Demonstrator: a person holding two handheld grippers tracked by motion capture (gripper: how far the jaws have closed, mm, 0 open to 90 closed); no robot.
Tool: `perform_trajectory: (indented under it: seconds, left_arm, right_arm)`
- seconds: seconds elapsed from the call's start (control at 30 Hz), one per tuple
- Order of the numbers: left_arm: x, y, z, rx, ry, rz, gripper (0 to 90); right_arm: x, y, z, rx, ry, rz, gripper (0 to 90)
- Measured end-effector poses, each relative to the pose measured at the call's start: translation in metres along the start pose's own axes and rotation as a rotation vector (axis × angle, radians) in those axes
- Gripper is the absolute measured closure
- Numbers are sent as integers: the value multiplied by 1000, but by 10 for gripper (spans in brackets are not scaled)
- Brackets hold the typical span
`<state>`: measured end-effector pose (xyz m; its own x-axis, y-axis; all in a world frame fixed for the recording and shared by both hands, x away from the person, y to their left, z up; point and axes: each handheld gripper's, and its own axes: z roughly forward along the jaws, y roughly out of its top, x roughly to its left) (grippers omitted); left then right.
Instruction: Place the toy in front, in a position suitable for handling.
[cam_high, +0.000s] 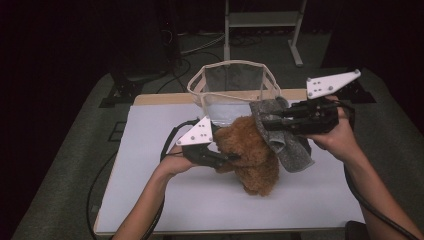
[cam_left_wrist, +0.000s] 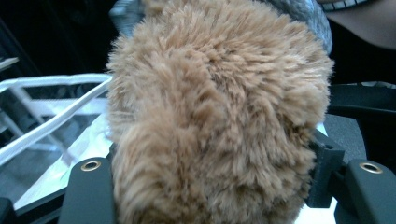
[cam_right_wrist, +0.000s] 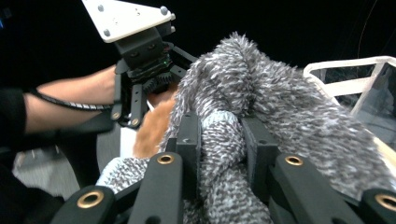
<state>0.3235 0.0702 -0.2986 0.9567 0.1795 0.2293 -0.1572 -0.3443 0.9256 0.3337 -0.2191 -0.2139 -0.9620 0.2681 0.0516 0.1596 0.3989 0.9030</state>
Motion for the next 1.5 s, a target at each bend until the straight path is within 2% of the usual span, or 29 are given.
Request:
perform_trajectory:
  seconds: [0.1, 0.17, 0.23, 0.33, 0.5, 0.63, 0.67, 0.73, 0.83, 0.9, 1.03, 1.2, 1.3, 1.5]
  left_arm:
    - [-1, 7, 8, 23, -6, 26, 324]
    - [0, 8, 10, 32, -6, 28, 322]
    - [0, 5, 13, 33, -12, 20, 314]
    - [-1, 1, 17, 33, -33, 0, 262]
    - [0, -1, 18, -6, -37, -60, 167]
    - [2, -3, 25, 5, -47, -122, 117]
    - [2, -4, 27, 0, -52, -125, 117]
    - [1, -3, 29, -10, -48, -121, 162]
    - [-1, -3, 28, -16, -35, -98, 336]
    - [-1, 0, 26, -13, -25, -78, 369]
    - [-3, 6, 27, 8, -19, -45, 382]
    - [-3, 4, 23, 13, -16, -42, 386]
    - [-3, 5, 20, 11, -11, -43, 389]
    - [-1, 5, 18, 12, -10, -45, 384]
  right_arm:
    - [1, 16, 11, 88, 9, -44, 710]
    - [0, 20, 16, 130, 9, -52, 710]
    - [-1, 18, 18, 160, -7, -61, 712]
    - [-6, 6, 18, 187, -2, -34, 714]
    - [-14, -14, 6, 148, -8, 27, 716]
    - [-17, -25, -3, 102, -16, 60, 715]
    - [-17, -26, -4, 97, -18, 66, 715]
    - [-16, -26, -3, 90, -19, 66, 715]
    - [-15, -23, -3, 89, -15, 64, 715]
    - [-14, -17, -3, 92, -13, 53, 714]
    - [-10, 0, 4, 106, 4, 19, 713]
    - [-8, 9, 20, 110, 40, 3, 711]
    - [-10, 8, 15, 99, 43, 14, 710]
    - [-15, 2, -5, 95, -10, 31, 709]
